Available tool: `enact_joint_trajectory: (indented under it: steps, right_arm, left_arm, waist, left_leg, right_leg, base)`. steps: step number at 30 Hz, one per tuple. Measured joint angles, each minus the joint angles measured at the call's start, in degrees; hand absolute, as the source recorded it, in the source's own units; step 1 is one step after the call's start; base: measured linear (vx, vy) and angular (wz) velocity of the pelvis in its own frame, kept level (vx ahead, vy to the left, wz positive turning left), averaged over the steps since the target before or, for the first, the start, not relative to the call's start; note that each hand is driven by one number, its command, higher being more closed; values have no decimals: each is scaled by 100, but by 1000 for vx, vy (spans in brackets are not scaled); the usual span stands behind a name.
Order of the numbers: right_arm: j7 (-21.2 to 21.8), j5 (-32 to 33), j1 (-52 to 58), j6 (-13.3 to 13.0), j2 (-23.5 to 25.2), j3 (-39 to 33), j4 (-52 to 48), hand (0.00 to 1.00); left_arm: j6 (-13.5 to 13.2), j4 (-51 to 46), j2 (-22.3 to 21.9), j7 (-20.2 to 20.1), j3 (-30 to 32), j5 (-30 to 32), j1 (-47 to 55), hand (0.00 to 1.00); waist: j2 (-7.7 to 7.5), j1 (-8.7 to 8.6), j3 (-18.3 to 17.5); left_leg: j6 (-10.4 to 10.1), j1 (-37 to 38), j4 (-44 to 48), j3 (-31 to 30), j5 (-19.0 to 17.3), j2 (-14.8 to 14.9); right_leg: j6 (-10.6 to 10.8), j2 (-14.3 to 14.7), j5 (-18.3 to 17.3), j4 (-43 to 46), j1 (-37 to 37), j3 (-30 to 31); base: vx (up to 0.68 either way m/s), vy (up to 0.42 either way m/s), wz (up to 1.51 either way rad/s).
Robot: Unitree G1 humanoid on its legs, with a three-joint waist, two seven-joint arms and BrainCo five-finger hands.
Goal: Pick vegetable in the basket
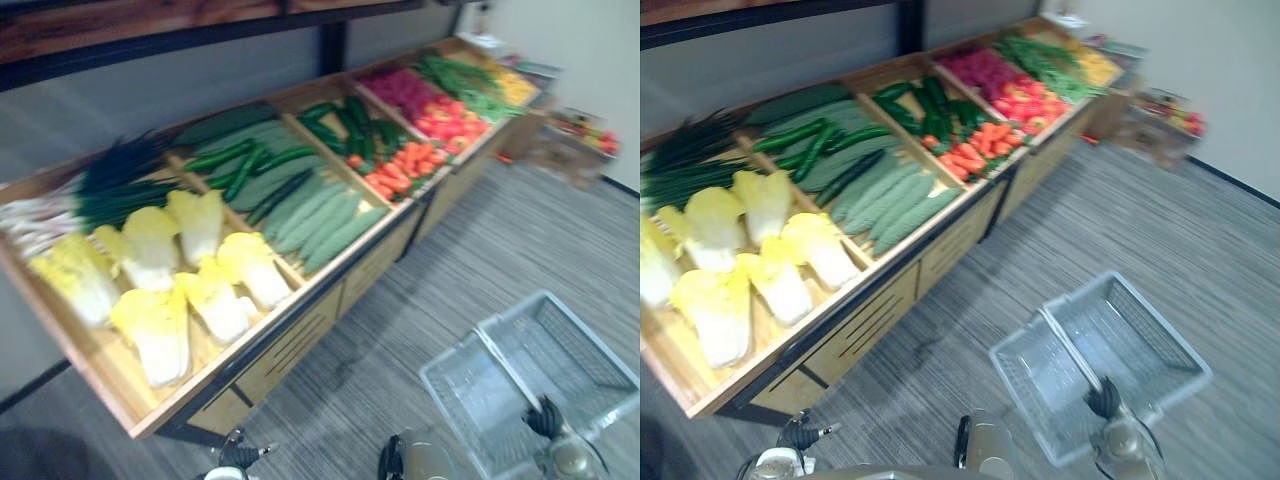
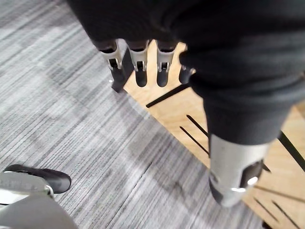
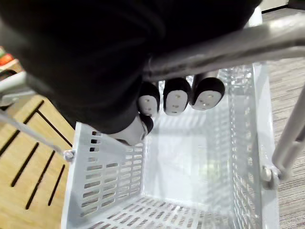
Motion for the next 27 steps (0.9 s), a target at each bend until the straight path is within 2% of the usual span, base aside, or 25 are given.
enact_joint_trajectory:
  steps: [1, 2, 3, 4, 5, 6, 7, 8, 9, 10, 11, 12, 13, 14, 15, 16, 17, 19, 20, 21, 23, 24, 27]
  right_arm:
    - [-5, 13, 11, 51, 3, -301, 169, 100]
    - [-12, 131, 104, 150, 40, -492, 191, 100]
    - [-12, 160, 155, 195, 86, -577, 191, 100]
    - [-9, 227, 314, 286, 228, -719, 208, 100]
    - [-13, 350, 245, 366, 267, -1045, 366, 100]
    - [-13, 467, 142, 406, 376, -1303, 391, 100]
    - [-20, 487, 73, 424, 419, -1425, 424, 100]
    - [-26, 696, -87, 424, 460, -1639, 567, 100]
    - [-27, 799, -115, 419, 474, -1727, 582, 100]
    - [-41, 916, -166, 417, 516, -1967, 613, 100]
    - [-60, 1044, -183, 420, 547, -2166, 657, 100]
    - [-68, 1154, -195, 417, 600, -2424, 757, 100]
    - [-76, 1243, -199, 419, 619, -2557, 816, 100]
    - [-121, 1349, -240, 425, 660, -2890, 883, 100]
    - [-154, 1373, -270, 426, 668, -2982, 901, 100]
    - [-174, 1487, -328, 422, 671, -3116, 922, 100]
    - [-179, 1589, -419, 428, 680, -3350, 1034, 100]
    - [-173, 1700, -444, 450, 695, -3639, 1131, 100]
    - [-171, 1699, -508, 459, 691, -3845, 1243, 100]
    - [-169, 1698, -538, 478, 696, -3917, 1292, 100]
    - [-166, 1696, -650, 516, 860, -4009, 1452, 100]
    - [-165, 1694, -643, 532, 885, -4003, 1481, 100]
    - [-160, 1694, -523, 637, 973, -3985, 1500, 100]
  left_arm:
    - [-5, 73, -97, 3, 151, -2, 25, 0]
    - [3, 99, -166, 7, 283, -8, 93, 0]
    - [3, 101, -189, 7, 350, -9, 121, 0]
    - [4, 112, -178, 4, 426, -8, 166, 0]
    - [18, 308, -390, 20, 570, -14, 75, 0]
    - [7, 323, -522, -17, 666, -5, 35, 0]
    - [-6, 327, -556, -15, 751, -17, 38, 0]
    - [1, 349, -636, -1, 996, -195, 35, 0]
    - [5, 403, -679, 8, 1148, -282, 34, 0]
    - [10, 453, -710, 27, 1364, -458, 34, 0]
    - [16, 511, -707, 44, 1422, -517, 39, 0]
    - [16, 530, -710, 49, 1501, -635, 50, 0]
    - [15, 524, -713, 49, 1548, -650, 50, 0]
    - [10, 496, -741, 53, 1699, -654, 50, 0]
    - [12, 485, -762, 59, 1765, -658, 58, 0]
    - [12, 484, -815, 85, 1883, -666, 61, 0]
    - [25, 494, -911, 126, 2116, -667, 58, 0]
    - [60, 496, -993, 183, 2316, -664, 64, 0]
    - [66, 499, -1051, 204, 2446, -664, 73, 0]
    - [66, 499, -1071, 207, 2507, -664, 75, 0]
    - [99, 499, -1056, 220, 2668, -664, 112, 0]
    - [123, 500, -1056, 220, 2668, -664, 132, 0]
    - [124, 486, -1084, 219, 2655, -664, 69, 0]
  waist:
    - [101, 18, 60]
    - [121, 25, 53]
    - [86, 46, 62]
    - [-56, 79, 9]
    - [254, 136, 32]
    - [356, 114, 4]
    - [336, 117, 23]
    - [387, 114, -6]
    - [340, 113, 22]
    - [329, 122, 29]
    - [328, 98, 31]
    - [317, 56, 36]
    - [315, 29, 37]
    - [314, -32, 38]
    - [320, -36, 35]
    - [361, -49, 38]
    - [420, -70, 11]
    - [479, -122, -33]
    - [609, -152, -103]
    - [625, -154, -111]
    - [512, -125, -99]
    - [507, -124, -105]
    - [642, -148, -187]
  left_leg:
    - [-239, 68, 156, -72, -167, 134]
    - [-424, 100, 364, -95, -345, 220]
    - [-514, 153, 447, -132, -437, 252]
    - [-647, 202, 628, -266, -647, 293]
    - [-678, 183, 847, -363, -743, 673]
    - [-800, 28, 980, -353, -538, 786]
    - [-779, 10, 1017, -329, -367, 825]
    - [-800, -129, 1202, -311, 162, 829]
    - [-843, -202, 1326, -219, 374, 830]
    - [-990, -370, 1633, 196, 692, 900]
    - [-1069, -504, 1849, 745, 613, 1060]
    - [-1158, -713, 2003, 1612, 392, 1323]
    - [-1133, -815, 2014, 2066, 321, 1461]
    - [-1098, -1026, 1746, 3093, 300, 1703]
    - [-1024, -1070, 1504, 3490, 408, 1769]
    - [-925, -1123, 1095, 3906, 788, 1821]
    - [-989, -1115, 714, 4124, 847, 1802]
    - [-1032, -976, -80, 4059, 869, 1645]
    - [-1060, -952, -479, 4068, 849, 1611]
    - [-1113, -954, -638, 4086, 815, 1612]
    - [-1152, -944, -792, 4214, 864, 1497]
    - [-1150, -923, -823, 4229, 865, 1464]
    - [-1113, -856, -947, 4206, 889, 1333]
  right_leg:
    - [-11, -14, 95, -520, 80, 230]
    - [23, -79, 286, -822, 139, 255]
    - [12, -138, 414, -913, 199, 245]
    - [127, -296, 1018, -961, 293, 156]
    - [361, -65, 944, -481, 255, -240]
    - [171, -23, 699, -207, 187, -457]
    - [92, -14, 585, -79, 181, -542]
    - [-111, -34, 383, 119, 242, -756]
    - [-153, -61, 357, 110, 322, -854]
    - [-235, -125, 306, -5, 571, -1016]
    - [-257, -152, 290, -169, 812, -1142]
    - [-258, -203, 290, -393, 1113, -1369]
    - [-258, -246, 290, -484, 1243, -1509]
    - [-242, -348, 280, -634, 1415, -1805]
    - [-228, -380, 272, -675, 1429, -1879]
    - [-164, -393, 232, -728, 1432, -1999]
    - [-12, -395, 219, -833, 1415, -2117]
    - [63, -401, 314, -1144, 1409, -2299]
    - [81, -338, 480, -1382, 1408, -2400]
    - [90, -298, 579, -1525, 1412, -2429]
    - [114, -244, 965, -2032, 1556, -2369]
    - [142, -253, 1011, -2087, 1597, -2348]
    - [197, -346, 1047, -2122, 1623, -2345]
  base:
    - [540, -353, 132]
    - [555, -373, 126]
    - [593, -428, 124]
    - [620, -489, 108]
    - [695, -566, 117]
    - [543, -461, 78]
    - [539, -505, 76]
    - [415, -416, 58]
    - [448, -452, 76]
    - [254, -251, 70]
    - [290, -296, 98]
    - [183, -199, 93]
    - [156, -171, 119]
    - [50, -49, 90]
    - [23, -4, 82]
    - [-18, 55, 50]
    - [-33, 86, 52]
    - [-80, 130, 63]
    - [-96, 131, 53]
    - [-75, 116, 23]
    - [-58, 71, -7]
    - [-40, 53, -15]
    - [5, 49, 0]
